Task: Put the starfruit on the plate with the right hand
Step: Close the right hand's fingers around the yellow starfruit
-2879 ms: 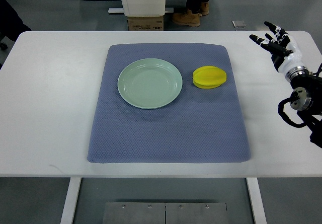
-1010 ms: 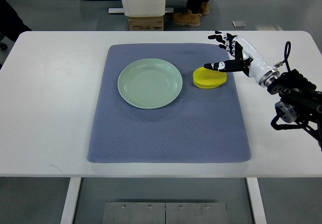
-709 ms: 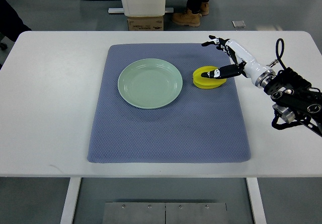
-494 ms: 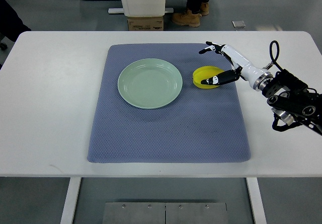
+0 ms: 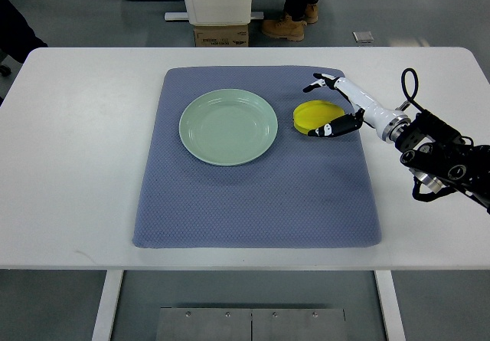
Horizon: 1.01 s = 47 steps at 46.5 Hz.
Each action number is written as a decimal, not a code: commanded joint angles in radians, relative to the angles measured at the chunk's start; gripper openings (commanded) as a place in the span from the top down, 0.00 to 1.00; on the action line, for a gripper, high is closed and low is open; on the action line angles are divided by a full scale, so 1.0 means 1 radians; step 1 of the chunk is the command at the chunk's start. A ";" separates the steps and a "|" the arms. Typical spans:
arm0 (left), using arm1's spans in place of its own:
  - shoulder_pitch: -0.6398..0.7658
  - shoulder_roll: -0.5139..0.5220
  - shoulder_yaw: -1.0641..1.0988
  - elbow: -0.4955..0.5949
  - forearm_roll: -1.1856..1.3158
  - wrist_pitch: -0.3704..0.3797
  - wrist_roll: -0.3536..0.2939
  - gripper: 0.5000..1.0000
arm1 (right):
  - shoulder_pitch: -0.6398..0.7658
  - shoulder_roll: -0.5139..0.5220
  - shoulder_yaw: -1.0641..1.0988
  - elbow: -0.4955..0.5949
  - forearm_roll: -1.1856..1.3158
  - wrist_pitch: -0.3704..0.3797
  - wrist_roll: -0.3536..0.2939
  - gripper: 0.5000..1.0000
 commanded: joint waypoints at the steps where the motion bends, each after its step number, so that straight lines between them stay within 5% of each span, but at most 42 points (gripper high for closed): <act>1: 0.000 0.000 0.000 0.000 0.000 0.000 0.000 0.00 | -0.001 0.004 -0.002 -0.006 0.000 0.000 0.000 0.00; 30: 0.000 0.000 0.000 0.000 0.000 0.000 0.000 0.00 | -0.001 0.007 -0.049 -0.010 0.000 0.000 0.003 0.04; 47: 0.000 0.000 0.000 0.000 0.000 0.000 0.000 0.00 | -0.001 0.013 -0.054 -0.010 0.000 0.000 0.002 0.18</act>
